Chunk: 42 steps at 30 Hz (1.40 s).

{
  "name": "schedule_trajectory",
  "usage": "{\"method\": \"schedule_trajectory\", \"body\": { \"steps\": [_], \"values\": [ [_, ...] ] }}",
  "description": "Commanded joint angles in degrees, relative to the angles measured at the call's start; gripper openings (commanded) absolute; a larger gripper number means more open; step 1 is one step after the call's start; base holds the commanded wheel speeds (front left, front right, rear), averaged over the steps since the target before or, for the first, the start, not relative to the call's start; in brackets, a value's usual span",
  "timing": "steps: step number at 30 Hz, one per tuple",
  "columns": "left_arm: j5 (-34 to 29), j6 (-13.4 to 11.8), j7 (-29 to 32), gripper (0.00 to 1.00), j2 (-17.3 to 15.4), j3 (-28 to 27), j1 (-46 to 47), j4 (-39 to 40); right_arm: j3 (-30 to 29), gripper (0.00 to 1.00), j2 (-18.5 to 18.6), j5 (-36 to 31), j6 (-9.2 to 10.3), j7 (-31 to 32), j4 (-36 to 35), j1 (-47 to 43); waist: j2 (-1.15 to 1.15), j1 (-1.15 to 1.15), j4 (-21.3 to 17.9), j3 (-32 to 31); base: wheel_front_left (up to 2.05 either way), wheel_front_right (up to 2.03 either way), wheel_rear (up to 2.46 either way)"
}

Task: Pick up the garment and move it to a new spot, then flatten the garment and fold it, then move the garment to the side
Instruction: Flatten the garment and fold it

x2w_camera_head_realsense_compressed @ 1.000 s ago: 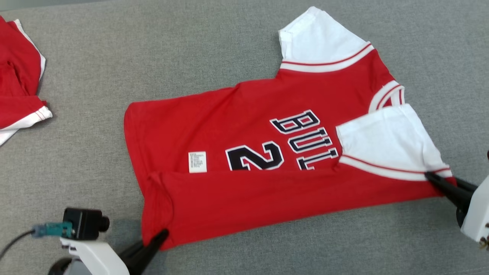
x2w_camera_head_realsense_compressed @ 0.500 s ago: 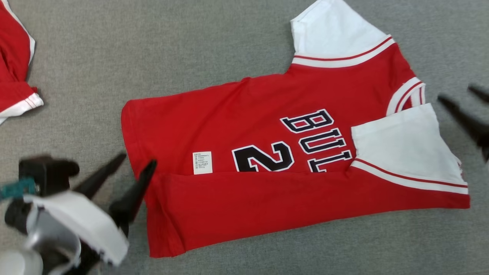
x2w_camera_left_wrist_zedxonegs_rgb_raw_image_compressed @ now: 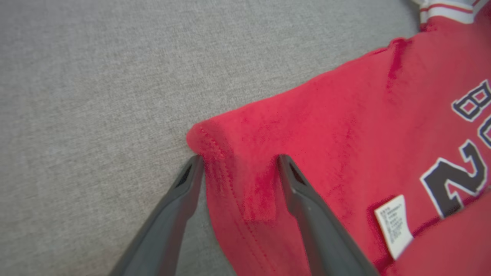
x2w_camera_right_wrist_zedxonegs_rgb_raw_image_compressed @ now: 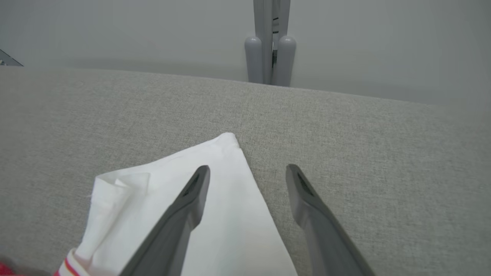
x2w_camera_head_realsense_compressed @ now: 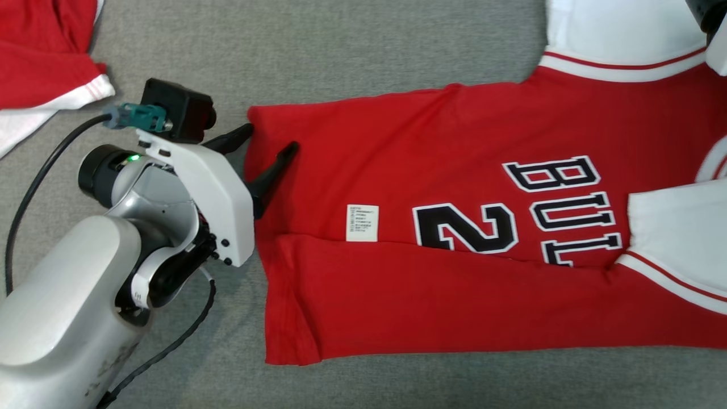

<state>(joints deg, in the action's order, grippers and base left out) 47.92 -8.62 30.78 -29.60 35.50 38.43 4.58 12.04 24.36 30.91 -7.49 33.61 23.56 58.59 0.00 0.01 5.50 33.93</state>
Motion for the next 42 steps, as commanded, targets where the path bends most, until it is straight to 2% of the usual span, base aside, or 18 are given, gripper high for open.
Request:
{"method": "schedule_trajectory", "body": {
  "steps": [1, 6, 12, 13, 14, 15, 16, 17, 21, 26, 31, 36, 39, 41, 42],
  "values": [
    [-0.11, 0.31, 0.17, 1.0, -0.02, 0.09, 0.82, -0.63, 0.5, 1.0, 0.32, -1.1, -0.02, -0.63, 0.85, 0.14, 0.0, -0.01, 1.57, 1.25, 0.0, 0.0, 0.0],
    [-0.61, 1.7, 0.36, 1.0, 2.05, 1.44, 3.59, -5.05, 2.67, 1.0, 0.37, -2.45, -0.01, -1.81, 7.92, 3.53, 0.0, -0.01, 2.74, 2.23, 0.0, 0.0, 0.0],
    [0.41, 2.5, 1.14, 1.0, 3.37, 1.69, 5.56, -8.73, 7.43, 1.0, -0.23, 0.39, -0.02, -1.02, 11.38, 4.98, 0.0, -0.01, 2.65, 2.98, 0.0, 0.0, 0.0],
    [0.52, 2.89, 1.42, 0.82, 3.5, 1.88, 5.7, -9.08, 8.48, 1.0, -0.17, 0.91, -0.03, -0.72, 11.59, 5.13, 0.0, -0.01, 2.53, 3.0, 0.0, 0.0, 0.0],
    [0.86, 3.0, 1.56, 0.46, 3.83, 2.03, 5.56, -9.44, 9.22, 0.83, -0.02, 1.51, -0.06, -0.86, 11.85, 5.22, 0.0, -0.01, 2.41, 2.97, 0.0, 0.0, 0.0],
    [0.81, 3.45, 1.69, 0.16, 3.9, 2.39, 5.44, -9.82, 9.96, 0.4, 0.07, 2.0, -0.06, -1.1, 12.12, 5.3, 0.0, -0.01, 2.28, 2.9, 0.0, 0.0, 0.0],
    [0.73, 3.49, 1.37, 0.0, 4.06, 2.62, 5.34, -10.23, 10.83, 0.06, 0.0, 2.85, -0.06, -1.38, 12.14, 5.39, 0.0, -0.01, 2.15, 2.78, 0.0, 0.0, 0.0],
    [0.99, 3.98, 1.16, 0.0, 4.29, 2.76, 5.16, -10.58, 11.43, 0.0, 0.02, 3.62, -0.06, -2.2, 12.08, 5.56, 0.0, -0.01, 1.96, 2.64, 0.0, 0.0, 0.0],
    [1.23, 5.03, -0.72, 0.0, 4.25, 2.23, 4.99, -10.53, 11.29, 0.0, 0.78, 5.61, -0.01, -8.48, 11.97, 7.81, 0.0, -0.01, 1.07, 2.02, 0.0, 0.0, 0.0],
    [1.77, 4.16, -5.57, 0.0, 4.01, -1.19, 4.47, -9.2, 10.3, 0.0, 0.99, 9.31, -0.01, -15.46, 12.57, 7.55, 0.0, -0.01, -0.31, -0.23, 0.0, 0.0, 0.0],
    [2.89, 3.1, -9.3, 0.0, 2.68, -4.3, 1.53, -5.2, 11.43, 0.0, 3.03, 13.9, -0.01, -18.21, 9.06, 4.79, 0.0, -0.01, -2.53, -2.35, 0.0, 0.0, 0.0],
    [3.41, 2.42, -11.02, 0.0, 1.46, -5.28, -2.39, -0.92, 12.65, 0.0, 5.38, 17.66, -0.02, -21.09, 2.66, -0.86, 0.0, -0.01, -4.14, -4.11, 0.0, 0.0, 0.0],
    [4.7, 0.17, -13.46, 0.0, 0.06, -6.16, -11.13, 4.67, 12.13, 0.0, 8.77, 21.59, -0.02, -26.35, -7.94, -14.36, 0.0, -0.01, -6.58, -8.13, 0.0, 0.0, 0.0],
    [5.33, -0.75, -14.72, 0.0, -1.15, -7.03, -15.48, 6.8, 11.62, 0.0, 9.42, 22.31, -0.02, -27.69, -11.96, -20.7, 0.0, -0.01, -7.83, -9.84, 0.0, 0.0, 0.0],
    [5.33, -0.75, -14.72, 0.0, -1.15, -7.03, -15.48, 6.8, 11.62, 0.0, 9.42, 22.31, -0.02, -27.69, -11.96, -20.7, 0.0, -0.01, -7.83, -9.84, 0.0, 0.0, 0.0]
  ]
}}
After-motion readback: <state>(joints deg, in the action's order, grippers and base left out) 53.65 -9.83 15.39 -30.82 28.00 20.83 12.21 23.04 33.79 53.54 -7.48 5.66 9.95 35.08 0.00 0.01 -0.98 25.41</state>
